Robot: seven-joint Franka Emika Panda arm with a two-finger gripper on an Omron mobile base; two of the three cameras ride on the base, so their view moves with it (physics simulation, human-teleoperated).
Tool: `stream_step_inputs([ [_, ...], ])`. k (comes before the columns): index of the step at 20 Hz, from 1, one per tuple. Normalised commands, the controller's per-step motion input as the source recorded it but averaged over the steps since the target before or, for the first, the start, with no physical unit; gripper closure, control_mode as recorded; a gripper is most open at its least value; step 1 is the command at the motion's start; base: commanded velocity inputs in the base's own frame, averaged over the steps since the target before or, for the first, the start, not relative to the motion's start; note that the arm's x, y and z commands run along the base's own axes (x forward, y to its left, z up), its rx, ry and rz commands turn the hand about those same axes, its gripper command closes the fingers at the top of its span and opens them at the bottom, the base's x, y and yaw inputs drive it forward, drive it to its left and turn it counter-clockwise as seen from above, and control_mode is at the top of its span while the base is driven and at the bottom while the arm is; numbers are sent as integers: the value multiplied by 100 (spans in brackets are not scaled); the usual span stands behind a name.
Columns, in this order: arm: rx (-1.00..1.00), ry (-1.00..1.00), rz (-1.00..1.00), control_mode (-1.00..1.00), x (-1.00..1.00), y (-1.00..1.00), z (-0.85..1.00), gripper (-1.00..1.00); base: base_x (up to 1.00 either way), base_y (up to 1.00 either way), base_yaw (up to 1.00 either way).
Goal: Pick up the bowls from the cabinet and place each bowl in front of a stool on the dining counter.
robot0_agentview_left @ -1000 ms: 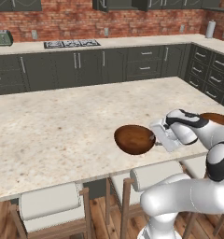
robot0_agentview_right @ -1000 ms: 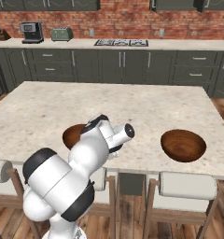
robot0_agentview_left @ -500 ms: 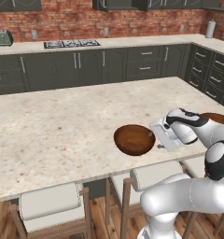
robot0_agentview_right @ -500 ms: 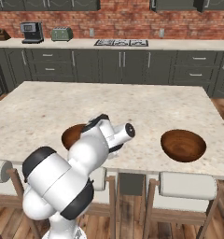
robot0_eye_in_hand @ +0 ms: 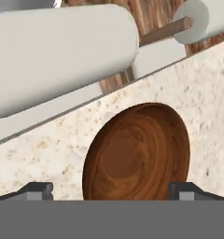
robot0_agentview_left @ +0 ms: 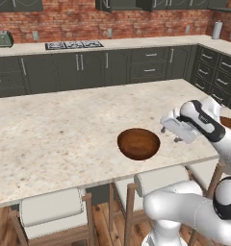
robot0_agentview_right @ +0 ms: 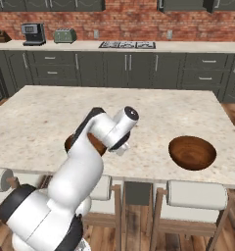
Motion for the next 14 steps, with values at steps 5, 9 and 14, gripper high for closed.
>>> stream_step_inputs([
  [5,-45,-8,19,-100,-99,0,99,-100,0,0,0],
  [9,-49,1,14,-100,-91,1,100,-100,0,0,0],
  [14,-38,11,1,-100,-68,8,98,-100,0,0,0],
])
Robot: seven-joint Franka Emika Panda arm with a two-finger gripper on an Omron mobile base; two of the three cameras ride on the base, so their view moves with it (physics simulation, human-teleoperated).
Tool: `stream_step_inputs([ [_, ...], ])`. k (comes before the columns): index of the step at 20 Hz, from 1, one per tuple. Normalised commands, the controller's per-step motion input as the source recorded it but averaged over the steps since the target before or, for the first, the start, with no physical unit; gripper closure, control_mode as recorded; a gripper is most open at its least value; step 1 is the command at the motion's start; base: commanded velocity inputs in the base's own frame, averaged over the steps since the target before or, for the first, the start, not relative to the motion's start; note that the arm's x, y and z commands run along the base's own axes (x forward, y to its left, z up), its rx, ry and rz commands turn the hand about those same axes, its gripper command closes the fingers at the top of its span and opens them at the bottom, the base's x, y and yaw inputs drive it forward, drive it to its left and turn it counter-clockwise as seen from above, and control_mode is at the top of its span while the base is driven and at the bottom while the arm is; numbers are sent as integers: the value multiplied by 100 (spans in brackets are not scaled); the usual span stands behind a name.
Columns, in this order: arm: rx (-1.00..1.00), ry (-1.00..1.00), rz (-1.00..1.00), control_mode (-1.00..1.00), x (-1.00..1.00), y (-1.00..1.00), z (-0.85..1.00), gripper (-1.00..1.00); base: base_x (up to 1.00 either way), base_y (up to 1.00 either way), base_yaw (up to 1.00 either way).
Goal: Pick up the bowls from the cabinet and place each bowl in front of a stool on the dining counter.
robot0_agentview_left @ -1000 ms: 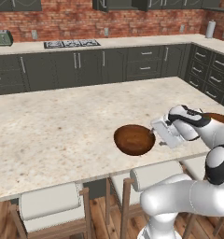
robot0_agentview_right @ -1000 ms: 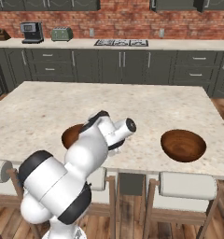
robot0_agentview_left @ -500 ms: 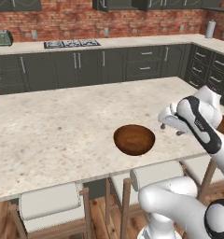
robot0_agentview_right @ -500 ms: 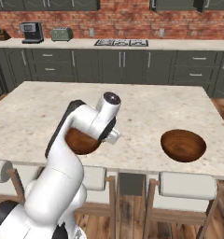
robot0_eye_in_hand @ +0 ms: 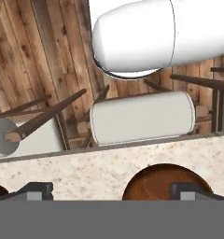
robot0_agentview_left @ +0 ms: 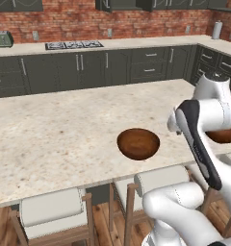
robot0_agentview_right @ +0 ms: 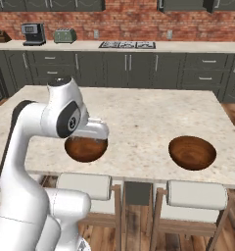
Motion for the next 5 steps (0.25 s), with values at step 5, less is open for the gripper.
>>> stream_step_inputs([
  [5,-21,12,-1,-100,-80,14,36,-100,0,0,0],
])
